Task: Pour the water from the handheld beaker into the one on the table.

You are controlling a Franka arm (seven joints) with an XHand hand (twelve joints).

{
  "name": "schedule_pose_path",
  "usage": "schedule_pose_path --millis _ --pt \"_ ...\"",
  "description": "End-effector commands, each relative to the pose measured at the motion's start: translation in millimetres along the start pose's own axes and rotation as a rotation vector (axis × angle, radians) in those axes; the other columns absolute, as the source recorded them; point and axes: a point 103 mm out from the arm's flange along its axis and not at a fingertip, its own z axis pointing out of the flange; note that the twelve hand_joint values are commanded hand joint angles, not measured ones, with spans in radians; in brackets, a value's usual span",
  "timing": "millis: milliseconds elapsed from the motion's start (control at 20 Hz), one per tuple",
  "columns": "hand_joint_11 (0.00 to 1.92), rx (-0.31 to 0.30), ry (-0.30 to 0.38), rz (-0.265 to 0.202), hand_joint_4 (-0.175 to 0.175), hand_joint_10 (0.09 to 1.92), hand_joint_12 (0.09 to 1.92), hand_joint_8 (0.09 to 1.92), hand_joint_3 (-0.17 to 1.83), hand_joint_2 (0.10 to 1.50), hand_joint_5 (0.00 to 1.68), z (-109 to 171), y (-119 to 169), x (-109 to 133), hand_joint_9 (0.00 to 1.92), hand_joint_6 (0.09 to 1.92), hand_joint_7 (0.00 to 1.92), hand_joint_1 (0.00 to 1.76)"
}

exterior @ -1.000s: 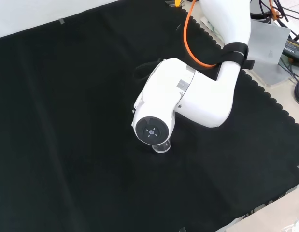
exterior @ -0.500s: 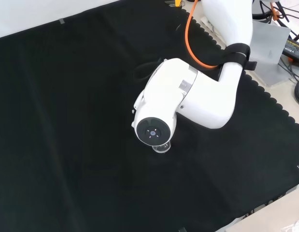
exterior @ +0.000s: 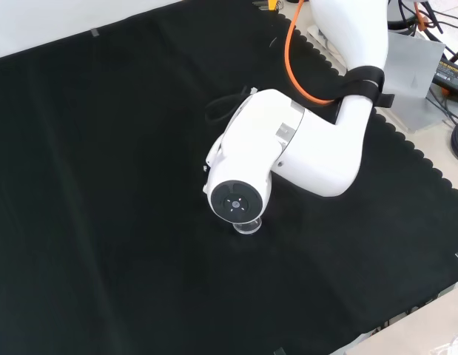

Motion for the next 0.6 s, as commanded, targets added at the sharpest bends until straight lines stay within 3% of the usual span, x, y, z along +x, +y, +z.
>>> schedule_pose_path --millis 50,600 --pt "1.11 -0.001 0.001 -0.002 0.175 0.09 0.9 0.09 0.73 0.63 1.26 1.8 -1.4 -3.1 1.57 0.73 1.66 1.12" --pt "1.11 -0.015 0.006 0.001 0.175 0.09 0.9 0.09 0.73 0.63 1.26 0.2 -4.7 -5.0 1.57 0.73 1.66 1.12"
